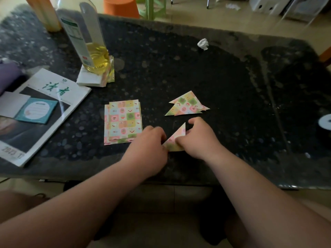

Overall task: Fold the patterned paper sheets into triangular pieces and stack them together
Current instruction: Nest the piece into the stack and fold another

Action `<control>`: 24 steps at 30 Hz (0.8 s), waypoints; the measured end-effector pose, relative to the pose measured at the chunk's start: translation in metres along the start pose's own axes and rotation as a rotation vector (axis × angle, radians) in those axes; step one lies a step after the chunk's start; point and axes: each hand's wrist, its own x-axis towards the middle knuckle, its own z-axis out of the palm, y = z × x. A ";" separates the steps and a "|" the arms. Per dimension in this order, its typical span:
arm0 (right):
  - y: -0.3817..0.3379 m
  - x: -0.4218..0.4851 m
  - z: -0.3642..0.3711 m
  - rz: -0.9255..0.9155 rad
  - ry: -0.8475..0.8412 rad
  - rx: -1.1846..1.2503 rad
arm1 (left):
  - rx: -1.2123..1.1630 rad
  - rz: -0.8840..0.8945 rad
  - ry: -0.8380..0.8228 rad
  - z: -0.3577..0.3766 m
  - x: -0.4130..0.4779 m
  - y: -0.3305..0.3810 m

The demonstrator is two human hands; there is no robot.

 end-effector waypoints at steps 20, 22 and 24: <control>0.009 -0.020 -0.060 -0.254 -0.334 0.335 | -0.714 -0.073 0.045 -0.053 0.000 -0.017; 0.005 -0.024 -0.060 -0.373 -0.284 0.182 | -0.555 -0.019 -0.008 -0.056 -0.004 -0.014; 0.001 -0.029 -0.057 -0.420 -0.307 0.154 | -0.498 0.022 -0.048 -0.057 -0.009 -0.008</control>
